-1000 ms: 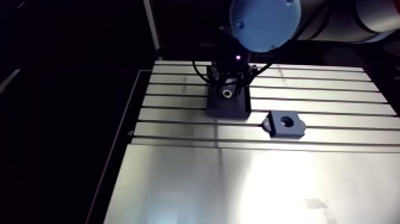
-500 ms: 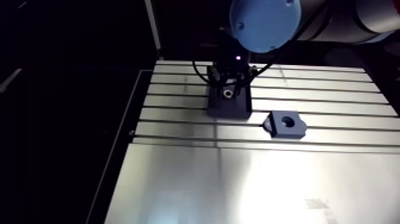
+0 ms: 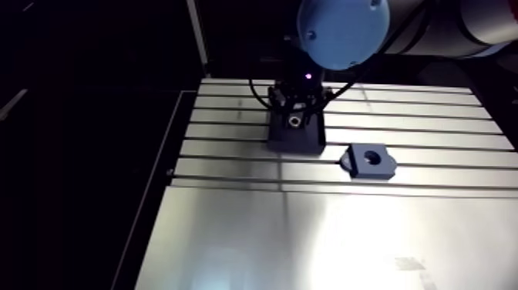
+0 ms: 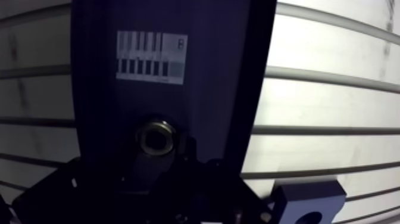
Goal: Pick up the bearing and press it into the housing until flush.
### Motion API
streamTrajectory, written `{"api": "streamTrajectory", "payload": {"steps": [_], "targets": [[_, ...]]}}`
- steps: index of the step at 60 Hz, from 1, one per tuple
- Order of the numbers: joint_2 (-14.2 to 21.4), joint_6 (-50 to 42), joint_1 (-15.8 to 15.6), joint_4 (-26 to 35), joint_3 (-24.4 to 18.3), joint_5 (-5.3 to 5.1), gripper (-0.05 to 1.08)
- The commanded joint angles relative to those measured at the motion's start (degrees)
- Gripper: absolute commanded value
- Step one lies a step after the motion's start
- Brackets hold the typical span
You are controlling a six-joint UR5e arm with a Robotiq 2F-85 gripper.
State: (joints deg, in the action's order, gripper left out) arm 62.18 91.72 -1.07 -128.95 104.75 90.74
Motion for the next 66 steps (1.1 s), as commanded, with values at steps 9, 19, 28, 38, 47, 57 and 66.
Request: {"api": "streamTrajectory", "payload": {"steps": [9,19,28,38,47,57,66], "targets": [[0.00,0.08,0.11,-0.04,0.15,0.00,0.55],[0.25,0.08,0.11,-0.04,0.07,0.00,0.56],[0.51,0.08,0.11,0.04,0.07,0.00,0.57],[1.02,-0.01,0.11,0.12,-0.28,-0.26,0.58],[3.98,0.55,0.11,1.44,-0.54,0.00,0.64],[8.59,2.29,0.78,6.60,-0.91,-0.08,0.68],[14.48,5.10,2.56,11.59,-0.32,0.00,0.75]]}}
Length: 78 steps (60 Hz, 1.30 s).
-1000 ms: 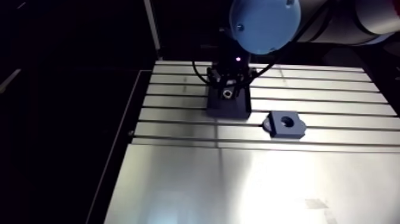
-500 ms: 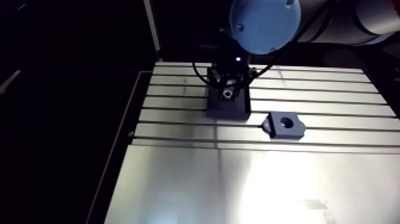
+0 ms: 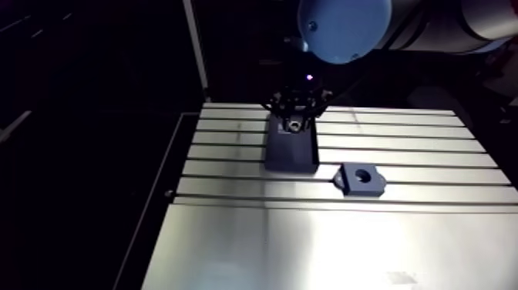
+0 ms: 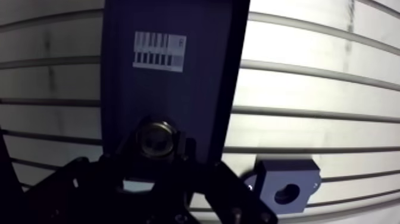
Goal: Pick up the bearing and press it into the housing until flush.
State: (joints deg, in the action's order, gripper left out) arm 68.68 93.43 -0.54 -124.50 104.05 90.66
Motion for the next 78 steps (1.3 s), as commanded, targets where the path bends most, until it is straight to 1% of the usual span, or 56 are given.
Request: {"api": "streamTrajectory", "payload": {"steps": [1,2,3,4,5,6,7,8,9,11,12,13,14,15,16,17,22,25,26,27,30,40,44,55,59,67,71,72,78], "targets": [[7.97,3.39,2.03,7.14,0.37,0.08,0.75],[8.97,4.06,2.70,8.02,0.55,0.08,0.75],[8.97,4.06,2.70,8.02,0.55,0.08,0.75],[9.79,4.75,3.40,8.97,0.80,0.16,0.75],[9.79,4.75,3.40,8.97,0.80,0.16,0.75],[10.51,5.68,4.33,9.86,1.14,0.09,0.76],[10.51,5.68,4.33,9.86,1.14,0.09,0.76],[10.99,6.79,5.37,10.44,1.56,0.16,0.76],[10.99,6.79,5.37,10.44,1.56,0.16,0.76],[11.88,9.16,7.39,11.18,2.60,0.17,0.76],[11.88,9.16,7.39,11.18,2.60,0.17,0.76],[12.09,10.23,8.29,11.39,3.05,0.17,0.76],[12.09,10.23,8.29,11.39,3.05,0.17,0.76],[12.20,11.13,9.17,11.42,3.57,0.17,0.76],[12.20,11.13,9.17,11.42,3.57,0.17,0.76],[12.29,12.02,9.90,11.50,4.02,0.25,0.76],[12.31,13.78,10.99,11.60,4.81,0.26,0.76],[12.31,15.06,11.89,11.60,5.53,0.49,0.76],[12.31,15.06,11.89,11.60,5.53,0.49,0.76],[12.38,15.60,12.18,11.52,5.81,0.74,0.76],[12.56,16.10,12.72,11.20,6.26,1.02,0.77],[12.66,17.21,14.20,10.81,7.30,0.96,0.77],[12.18,17.71,15.10,10.65,7.45,0.96,0.77],[11.80,17.80,15.22,8.12,7.76,0.88,0.77],[11.62,17.73,15.22,5.76,8.30,0.87,0.77],[11.60,17.80,15.37,3.68,9.82,0.89,0.77],[11.60,17.89,16.03,2.64,10.70,0.80,0.78],[11.68,17.96,16.61,2.18,11.14,0.79,0.78],[12.09,18.47,18.32,1.67,11.38,0.62,0.78]]}}
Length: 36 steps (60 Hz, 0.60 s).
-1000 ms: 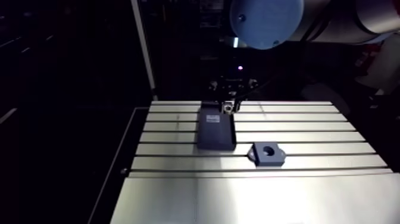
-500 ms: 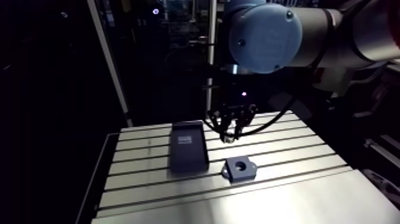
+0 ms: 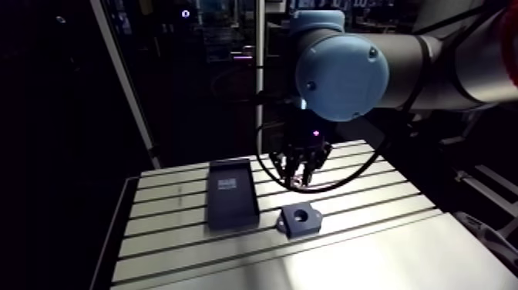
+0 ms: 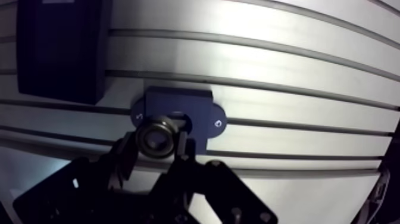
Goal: Pick up the bearing and press it into the housing until flush.
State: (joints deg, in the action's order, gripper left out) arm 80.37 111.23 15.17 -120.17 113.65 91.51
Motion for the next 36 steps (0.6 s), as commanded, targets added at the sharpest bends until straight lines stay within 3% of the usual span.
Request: {"api": "streamTrajectory", "payload": {"steps": [1,18,36], "targets": [[0.39,0.67,2.61,-2.66,1.78,-0.23,0.78],[0.89,0.71,2.25,-3.48,4.02,-0.40,0.78],[0.29,0.70,2.06,-8.53,6.81,-0.94,0.78]]}}
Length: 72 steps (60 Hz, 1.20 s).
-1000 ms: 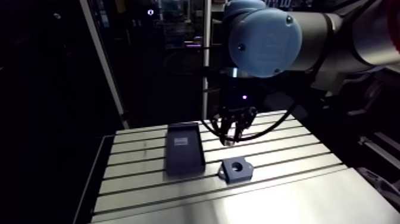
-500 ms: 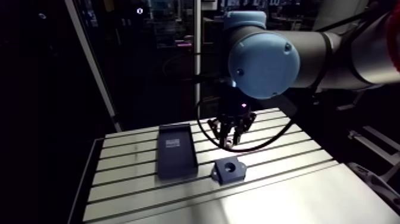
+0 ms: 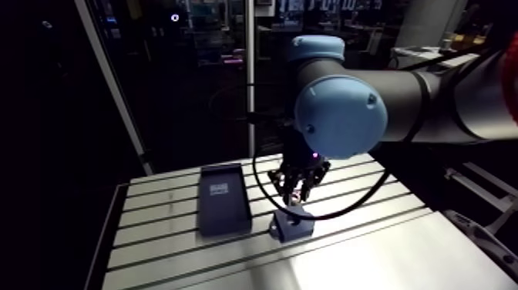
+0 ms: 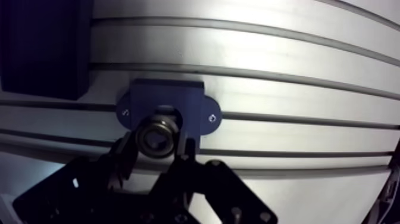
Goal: Pick up the bearing and press it into the housing until flush.
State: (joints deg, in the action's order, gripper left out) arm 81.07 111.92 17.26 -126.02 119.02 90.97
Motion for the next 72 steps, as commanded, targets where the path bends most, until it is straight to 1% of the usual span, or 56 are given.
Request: {"api": "streamTrajectory", "payload": {"steps": [1,14,30,72], "targets": [[-0.41,0.02,-0.03,-2.69,1.44,-0.40,0.78],[-1.63,-0.23,-0.02,-3.20,1.53,-0.15,0.78],[-3.14,-0.77,-0.10,-6.21,2.39,-0.23,0.79],[-3.25,-0.24,-0.20,-6.31,3.29,-0.14,0.79]]}}
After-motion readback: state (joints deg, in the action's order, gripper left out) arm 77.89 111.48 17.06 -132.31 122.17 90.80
